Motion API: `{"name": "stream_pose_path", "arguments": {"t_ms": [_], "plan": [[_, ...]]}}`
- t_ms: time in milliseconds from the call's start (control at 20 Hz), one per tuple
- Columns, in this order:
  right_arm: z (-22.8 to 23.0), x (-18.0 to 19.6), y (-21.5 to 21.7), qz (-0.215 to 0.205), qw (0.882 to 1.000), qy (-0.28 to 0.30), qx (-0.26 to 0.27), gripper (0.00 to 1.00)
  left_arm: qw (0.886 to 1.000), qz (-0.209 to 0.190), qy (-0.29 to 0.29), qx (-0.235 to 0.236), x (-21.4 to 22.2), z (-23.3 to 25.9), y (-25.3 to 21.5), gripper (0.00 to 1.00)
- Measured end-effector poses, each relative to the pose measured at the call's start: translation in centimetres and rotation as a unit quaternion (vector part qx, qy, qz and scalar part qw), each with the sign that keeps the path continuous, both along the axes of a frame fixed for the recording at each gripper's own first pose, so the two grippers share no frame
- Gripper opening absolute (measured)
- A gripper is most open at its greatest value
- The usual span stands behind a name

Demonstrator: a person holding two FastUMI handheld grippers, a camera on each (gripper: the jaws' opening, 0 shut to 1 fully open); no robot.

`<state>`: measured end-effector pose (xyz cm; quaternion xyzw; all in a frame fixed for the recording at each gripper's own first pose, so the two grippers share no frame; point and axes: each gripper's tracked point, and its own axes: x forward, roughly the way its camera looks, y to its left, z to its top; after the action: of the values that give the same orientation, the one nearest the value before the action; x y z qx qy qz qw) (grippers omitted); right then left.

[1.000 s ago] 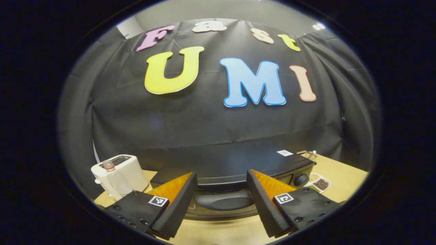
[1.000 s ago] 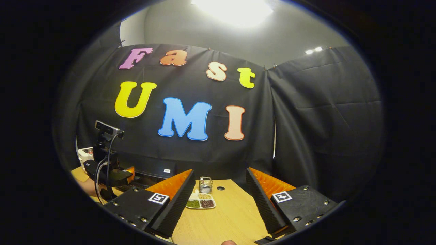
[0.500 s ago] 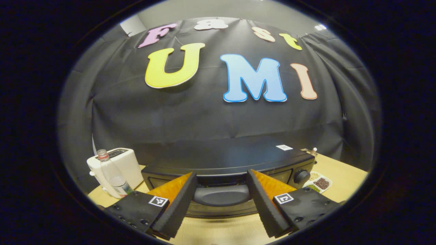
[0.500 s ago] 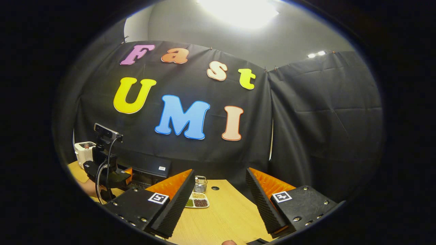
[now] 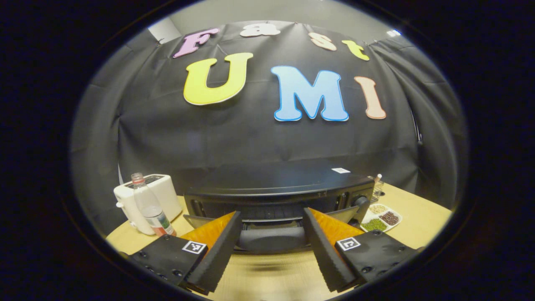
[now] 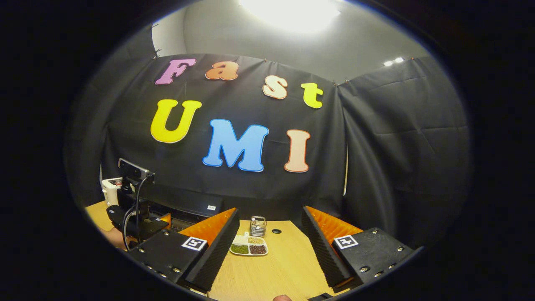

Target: Open the electric oven with the left hand, put the food in, and close the electric oven.

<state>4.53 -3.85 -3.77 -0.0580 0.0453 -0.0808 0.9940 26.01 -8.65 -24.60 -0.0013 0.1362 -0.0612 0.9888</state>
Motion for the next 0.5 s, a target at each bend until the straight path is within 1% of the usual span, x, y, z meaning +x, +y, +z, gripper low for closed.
{"name": "stream_pose_path", "arguments": {"t_ms": [50,100,150,300,350,500], "plan": [[0.0,-0.1,0.2,0.005,1.0,0.001,0.004,0.95,1.0,0.002,0.005,0.0,-0.6,-0.3,0.1,1.0],[-0.2,-0.2,0.3,0.01,1.0,0.003,0.009,0.95,1.0,0.003,0.009,-0.001,-1.1,-0.6,0.1,0.97],[-0.3,-0.4,0.3,0.014,1.0,0.005,0.012,0.95,1.0,0.004,0.012,0.0,-1.6,-0.8,0.2,1.0],[-0.4,-0.8,0.4,0.022,1.0,0.008,0.02,0.95,1.0,0.004,0.022,0.005,-3.2,-1.8,0.2,1.0],[-0.4,-1.0,0.4,0.025,0.999,0.008,0.021,0.95,1.0,0.003,0.025,0.005,-3.7,-2.0,0.1,0.97],[-0.8,-1.5,0.2,0.029,0.999,0.015,0.022,0.95,0.999,0.004,0.04,0.003,-5.1,-3.3,0.1,1.0]]}}
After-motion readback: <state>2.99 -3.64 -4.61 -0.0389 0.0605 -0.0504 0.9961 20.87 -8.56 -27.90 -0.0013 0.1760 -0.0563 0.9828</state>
